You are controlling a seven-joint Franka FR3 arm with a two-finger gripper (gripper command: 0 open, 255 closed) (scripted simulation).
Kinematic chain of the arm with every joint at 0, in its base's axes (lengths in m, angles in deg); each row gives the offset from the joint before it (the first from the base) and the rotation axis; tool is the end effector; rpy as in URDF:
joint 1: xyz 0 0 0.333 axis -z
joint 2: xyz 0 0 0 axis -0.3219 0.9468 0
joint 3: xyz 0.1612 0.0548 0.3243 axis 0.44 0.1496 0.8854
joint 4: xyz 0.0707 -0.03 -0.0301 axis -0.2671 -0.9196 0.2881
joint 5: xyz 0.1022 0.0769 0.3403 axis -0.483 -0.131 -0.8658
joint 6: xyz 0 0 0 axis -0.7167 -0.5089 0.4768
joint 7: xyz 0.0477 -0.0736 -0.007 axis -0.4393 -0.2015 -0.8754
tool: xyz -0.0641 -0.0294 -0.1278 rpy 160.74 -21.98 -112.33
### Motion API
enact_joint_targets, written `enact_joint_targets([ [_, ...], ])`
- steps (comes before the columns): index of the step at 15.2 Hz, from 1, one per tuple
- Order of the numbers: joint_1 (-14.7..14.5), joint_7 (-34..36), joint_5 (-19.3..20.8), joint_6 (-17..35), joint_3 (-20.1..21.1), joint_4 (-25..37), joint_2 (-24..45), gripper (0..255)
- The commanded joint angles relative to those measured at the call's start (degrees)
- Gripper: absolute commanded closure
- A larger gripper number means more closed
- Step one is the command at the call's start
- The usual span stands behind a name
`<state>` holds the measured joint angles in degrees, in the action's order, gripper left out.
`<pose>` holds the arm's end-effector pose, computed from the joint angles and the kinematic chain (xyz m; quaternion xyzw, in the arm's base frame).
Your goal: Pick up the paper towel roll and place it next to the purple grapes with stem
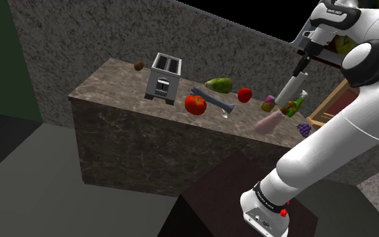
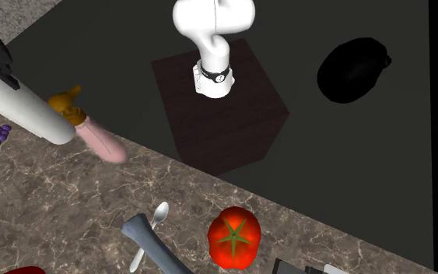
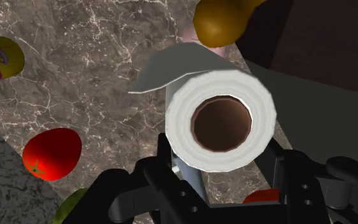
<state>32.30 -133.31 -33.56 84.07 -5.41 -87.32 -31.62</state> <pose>0.2535 -0.4385 0.6572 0.9904 0.1375 -0.0018 0.0149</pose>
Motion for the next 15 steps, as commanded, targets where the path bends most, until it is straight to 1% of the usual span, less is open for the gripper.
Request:
enact_joint_targets([
  [1, 1.52, -3.8, -1.57, 0.65, -2.2, 1.08, 2.2, 255],
  [5, 5.76, -11.78, -6.53, 1.42, -6.16, 4.56, 8.5, 255],
  [8, 10.43, -17.88, -11.32, 1.29, -8.1, 8.22, 14.25, 255],
  [11, 16.49, -23.51, -16.4, 0.45, -8.71, 12.94, 20.41, 255],
  [15, 26.19, -29.57, -22.82, -1.78, -7.71, 21.27, 28.78, 255],
])
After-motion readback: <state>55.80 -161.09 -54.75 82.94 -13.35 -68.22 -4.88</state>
